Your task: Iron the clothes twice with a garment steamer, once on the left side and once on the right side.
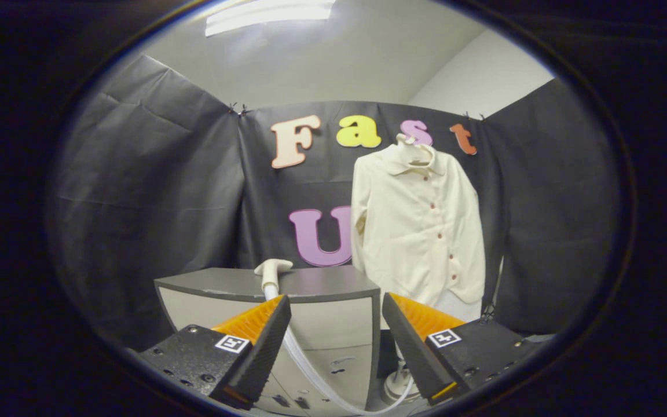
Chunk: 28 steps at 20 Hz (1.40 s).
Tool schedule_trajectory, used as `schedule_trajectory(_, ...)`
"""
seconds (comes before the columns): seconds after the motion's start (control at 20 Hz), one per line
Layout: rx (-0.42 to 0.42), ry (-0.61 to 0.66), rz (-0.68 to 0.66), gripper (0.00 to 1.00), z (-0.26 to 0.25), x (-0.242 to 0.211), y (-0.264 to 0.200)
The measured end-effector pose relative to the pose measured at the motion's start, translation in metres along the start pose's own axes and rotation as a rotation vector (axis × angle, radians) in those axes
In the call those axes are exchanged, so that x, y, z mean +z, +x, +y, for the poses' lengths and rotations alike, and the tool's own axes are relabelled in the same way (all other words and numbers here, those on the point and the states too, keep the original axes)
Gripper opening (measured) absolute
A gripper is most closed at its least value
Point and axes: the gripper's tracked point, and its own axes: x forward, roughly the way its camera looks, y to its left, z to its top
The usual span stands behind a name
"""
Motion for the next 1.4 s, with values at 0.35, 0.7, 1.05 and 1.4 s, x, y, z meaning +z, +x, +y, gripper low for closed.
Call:
schedule_trajectory(0.35,0.118,0.015,0.166,0.97,0.039,-0.020,0.083)
schedule_trajectory(0.7,0.226,0.031,0.290,0.97,0.077,-0.014,0.146)
schedule_trajectory(1.05,0.321,-0.018,0.560,0.97,0.125,-0.058,0.193)
schedule_trajectory(1.4,0.323,-0.109,0.629,0.97,0.152,-0.059,0.238)
